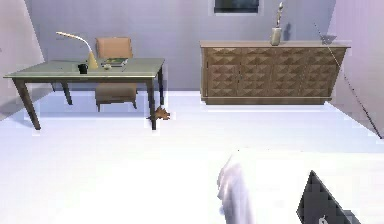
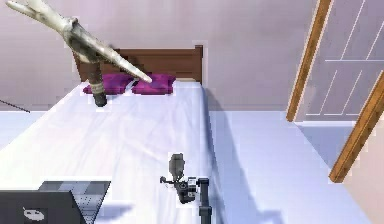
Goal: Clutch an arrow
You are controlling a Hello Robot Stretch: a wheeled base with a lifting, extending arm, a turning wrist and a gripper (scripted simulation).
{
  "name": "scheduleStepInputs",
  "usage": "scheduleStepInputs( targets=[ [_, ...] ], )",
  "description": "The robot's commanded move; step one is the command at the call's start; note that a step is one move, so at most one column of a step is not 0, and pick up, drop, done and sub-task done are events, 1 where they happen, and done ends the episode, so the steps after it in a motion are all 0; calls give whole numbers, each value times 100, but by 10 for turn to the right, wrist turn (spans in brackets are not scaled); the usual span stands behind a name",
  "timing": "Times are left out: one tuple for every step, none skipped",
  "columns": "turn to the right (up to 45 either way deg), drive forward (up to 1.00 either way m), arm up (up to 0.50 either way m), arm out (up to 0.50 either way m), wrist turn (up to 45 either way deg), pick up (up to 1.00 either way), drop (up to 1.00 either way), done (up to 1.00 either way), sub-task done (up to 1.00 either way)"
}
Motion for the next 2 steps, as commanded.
scheduleStepInputs(
  targets=[
    [0, 0, 10, 0, 0, 0, 0, 0, 0],
    [0, 0, 0, 0, 0, 0, 0, 100, 0]
  ],
)
